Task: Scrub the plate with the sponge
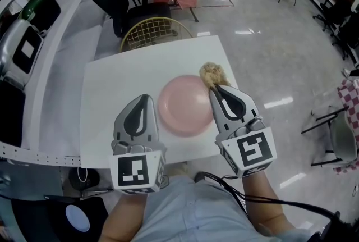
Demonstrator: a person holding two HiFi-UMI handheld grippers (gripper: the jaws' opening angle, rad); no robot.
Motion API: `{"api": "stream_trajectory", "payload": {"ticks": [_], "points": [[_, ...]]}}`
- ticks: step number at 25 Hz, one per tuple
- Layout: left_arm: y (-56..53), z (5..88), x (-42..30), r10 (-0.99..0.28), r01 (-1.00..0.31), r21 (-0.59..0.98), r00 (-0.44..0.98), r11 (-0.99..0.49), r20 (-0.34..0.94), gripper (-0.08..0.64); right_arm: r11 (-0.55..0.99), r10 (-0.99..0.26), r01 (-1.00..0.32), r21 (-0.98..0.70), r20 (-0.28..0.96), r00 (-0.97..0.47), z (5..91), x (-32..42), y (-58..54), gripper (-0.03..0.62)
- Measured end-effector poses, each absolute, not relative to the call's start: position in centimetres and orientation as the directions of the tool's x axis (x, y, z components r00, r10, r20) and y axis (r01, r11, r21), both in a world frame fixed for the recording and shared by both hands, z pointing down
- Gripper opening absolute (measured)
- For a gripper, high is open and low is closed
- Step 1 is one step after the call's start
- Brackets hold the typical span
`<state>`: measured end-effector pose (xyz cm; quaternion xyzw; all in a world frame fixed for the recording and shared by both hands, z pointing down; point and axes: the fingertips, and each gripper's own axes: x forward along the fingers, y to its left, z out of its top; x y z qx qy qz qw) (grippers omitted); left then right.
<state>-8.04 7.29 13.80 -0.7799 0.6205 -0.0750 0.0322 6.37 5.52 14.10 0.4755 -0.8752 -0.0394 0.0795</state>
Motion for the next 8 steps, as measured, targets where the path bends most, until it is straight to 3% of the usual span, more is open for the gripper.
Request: {"api": "stream_trajectory", "payload": {"ticks": [8], "points": [[6.77,14.37,-7.69,-0.969,-0.960,-0.144,0.230,-0.241,0.092,0.017,0.559,-0.829,-0.815,0.149,0.101,-0.550,14.54,6.25,5.22,0.034]]}}
